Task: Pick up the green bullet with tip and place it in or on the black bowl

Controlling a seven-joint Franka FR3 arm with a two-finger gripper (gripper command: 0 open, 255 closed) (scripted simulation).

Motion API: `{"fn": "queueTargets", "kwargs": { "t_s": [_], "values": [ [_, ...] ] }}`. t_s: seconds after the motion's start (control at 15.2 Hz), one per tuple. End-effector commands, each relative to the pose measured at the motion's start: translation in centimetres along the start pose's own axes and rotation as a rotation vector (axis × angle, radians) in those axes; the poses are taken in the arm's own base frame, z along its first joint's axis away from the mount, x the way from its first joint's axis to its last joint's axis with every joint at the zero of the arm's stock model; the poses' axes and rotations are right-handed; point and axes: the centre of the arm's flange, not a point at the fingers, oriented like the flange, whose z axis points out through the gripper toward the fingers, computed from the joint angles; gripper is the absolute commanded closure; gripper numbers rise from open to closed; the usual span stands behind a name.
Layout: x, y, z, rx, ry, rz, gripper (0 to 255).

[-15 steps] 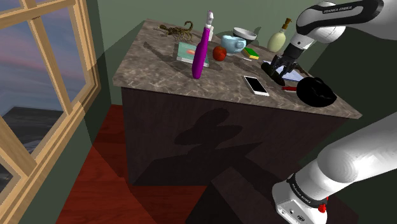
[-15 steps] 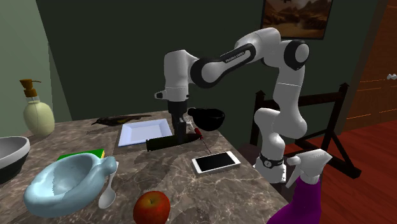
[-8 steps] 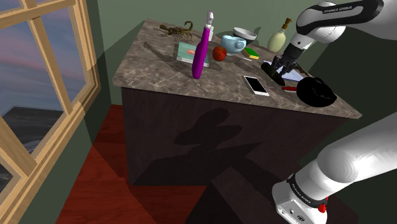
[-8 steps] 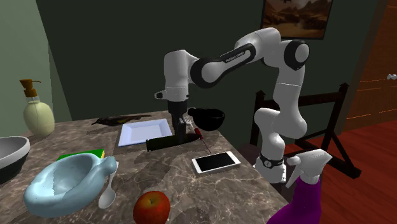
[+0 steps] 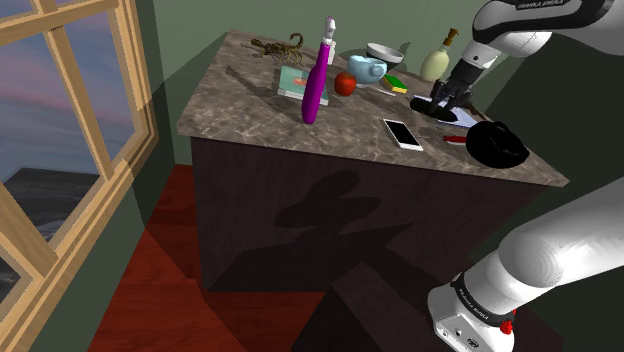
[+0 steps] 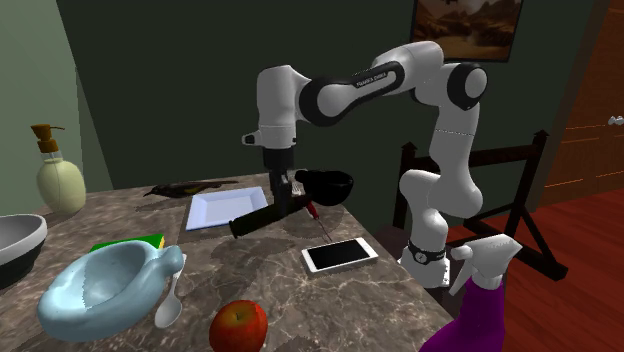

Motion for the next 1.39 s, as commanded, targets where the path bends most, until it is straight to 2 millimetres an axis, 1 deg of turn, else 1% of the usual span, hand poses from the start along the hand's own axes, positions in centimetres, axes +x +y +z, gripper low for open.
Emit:
{"fn": "queueTargets", "kwargs": {
  "t_s": [0.0, 1.32],
  "values": [
    [0.0, -0.1, -1.0, 0.0, 0.0, 0.0, 255],
    [0.3, -1.0, -11.5, 0.0, 0.0, 0.0, 255]
  ]
}}
